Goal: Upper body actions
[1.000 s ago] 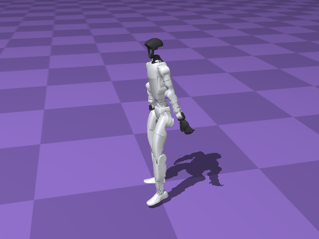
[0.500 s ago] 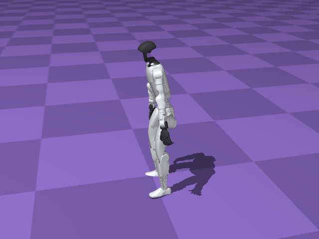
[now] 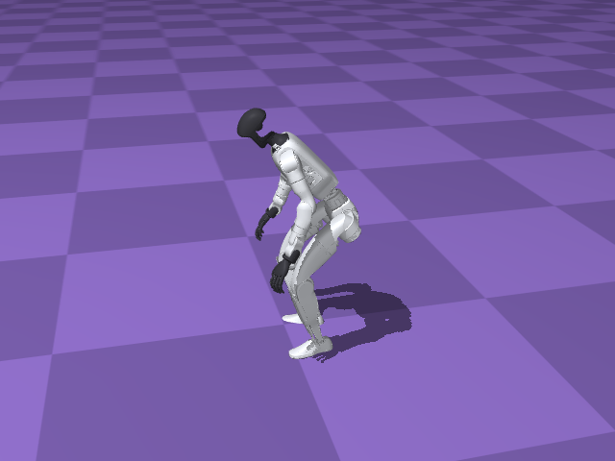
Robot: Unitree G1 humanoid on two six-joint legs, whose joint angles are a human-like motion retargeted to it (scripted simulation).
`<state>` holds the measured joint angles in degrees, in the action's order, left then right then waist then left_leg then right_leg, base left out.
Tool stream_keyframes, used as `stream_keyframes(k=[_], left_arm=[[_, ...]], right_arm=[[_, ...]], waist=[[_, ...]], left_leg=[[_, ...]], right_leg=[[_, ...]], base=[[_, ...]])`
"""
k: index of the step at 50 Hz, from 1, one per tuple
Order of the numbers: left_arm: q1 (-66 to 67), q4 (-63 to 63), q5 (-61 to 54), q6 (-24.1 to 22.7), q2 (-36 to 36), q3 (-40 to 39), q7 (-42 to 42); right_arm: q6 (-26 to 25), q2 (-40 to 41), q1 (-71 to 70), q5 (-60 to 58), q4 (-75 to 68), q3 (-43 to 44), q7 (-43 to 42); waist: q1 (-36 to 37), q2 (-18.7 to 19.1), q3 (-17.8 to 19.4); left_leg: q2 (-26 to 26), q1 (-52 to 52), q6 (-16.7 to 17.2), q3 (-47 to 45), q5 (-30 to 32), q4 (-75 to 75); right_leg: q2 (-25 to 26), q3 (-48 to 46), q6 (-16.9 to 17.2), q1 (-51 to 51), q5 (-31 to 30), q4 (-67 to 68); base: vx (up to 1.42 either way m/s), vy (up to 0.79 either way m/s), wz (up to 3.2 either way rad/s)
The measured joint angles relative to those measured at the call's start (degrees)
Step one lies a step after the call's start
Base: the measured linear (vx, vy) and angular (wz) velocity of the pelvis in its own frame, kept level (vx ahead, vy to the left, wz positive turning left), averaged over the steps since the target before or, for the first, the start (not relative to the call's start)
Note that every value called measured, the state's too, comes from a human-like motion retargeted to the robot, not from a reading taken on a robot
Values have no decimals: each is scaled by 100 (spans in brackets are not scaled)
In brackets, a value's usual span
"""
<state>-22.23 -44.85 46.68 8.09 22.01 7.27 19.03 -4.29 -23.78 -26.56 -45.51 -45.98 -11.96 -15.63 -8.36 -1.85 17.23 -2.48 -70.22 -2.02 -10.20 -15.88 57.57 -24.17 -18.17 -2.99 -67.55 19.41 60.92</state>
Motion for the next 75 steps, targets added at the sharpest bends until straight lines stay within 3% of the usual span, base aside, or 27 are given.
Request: stream_keyframes(k=[5, 12, 17, 23, 33, 37, 40, 42, 48, 54, 75], left_arm=[[-2, 1297, 450, 518, 86, 41, 85], [-30, 2094, -349, 261, 224, 306, -247], [-23, 2209, -570, 217, 181, 378, -402], [-56, 1690, -366, 189, -101, 288, -155], [-237, 521, 192, 242, -665, 297, 510], [-93, 560, 369, 292, -831, 359, 850], [16, 531, 432, 181, -925, 445, 983], [95, 491, 578, 255, -959, 477, 1000], [351, 478, 1045, 565, -1050, 487, 1292], [584, 379, 1036, 502, -1191, 535, 1615], [547, 534, 1030, 526, -1105, 586, 1797]], right_arm=[[-297, -361, 181, 388, 1229, -22, 92], [-825, -524, 705, 689, 2430, -29, -679], [-793, -317, 748, 975, 2603, 26, -1201], [-831, 26, 365, 667, 1909, 12, -774], [-667, 654, 43, 6, 724, 216, -1096], [-798, 779, 208, -157, 746, 282, -1119], [-890, 841, 355, -260, 724, 304, -1288], [-958, 928, 442, -245, 672, 302, -1387], [-962, 1194, 687, -102, 458, 194, -1483], [-876, 1375, 734, -124, 179, 187, -2394], [-894, 1343, 770, 19, 409, 181, -2411]], waist=[[9, 19, 79], [41, 120, 47], [8, 167, -35], [-65, 144, -147], [-219, 106, -312], [-261, 24, -333], [-451, -118, -280], [-528, -213, -289], [-438, -275, -481], [-407, -275, -593], [-316, -212, -542]], left_leg=[[142, -819, -99, -70, -268, 1021], [215, -1495, -281, -275, -538, 2211], [195, -1611, -407, -330, -613, 2754], [83, -1395, -375, -255, -548, 3016], [-90, -745, -462, -154, -472, 3250], [-120, -548, -548, -243, -479, 3293], [78, -249, -667, -441, -499, 3278], [141, -139, -667, -487, -468, 3256], [-15, -43, -579, -413, -452, 3268], [-21, 72, -545, -366, -458, 3251], [-4, -77, -463, -332, -501, 3219]], right_leg=[[-129, 127, -395, -910, 418, 1160], [-355, 297, -810, -1675, 788, 2450], [-437, 311, -998, -1741, 905, 2971], [-429, 429, -869, -1440, 774, 3080], [-561, 432, -932, -792, 279, 3121], [-1036, 199, -1191, -611, 70, 3157], [-1651, 194, -1201, -361, 106, 3254], [-1790, 213, -1200, -271, 148, 3276], [-1561, 113, -1195, -114, 317, 3233], [-1527, 108, -1194, -17, 361, 3246], [-1357, 164, -1100, -188, 513, 3310]], base=[[-16, 1, 15], [-9, 6, 11], [-3, 2, -2], [-12, 6, -21], [-9, 6, -12], [-5, 6, -3], [1, 9, 42], [-8, -2, 22], [-1, -4, -16], [0, 0, 0], [1, 0, 0]])
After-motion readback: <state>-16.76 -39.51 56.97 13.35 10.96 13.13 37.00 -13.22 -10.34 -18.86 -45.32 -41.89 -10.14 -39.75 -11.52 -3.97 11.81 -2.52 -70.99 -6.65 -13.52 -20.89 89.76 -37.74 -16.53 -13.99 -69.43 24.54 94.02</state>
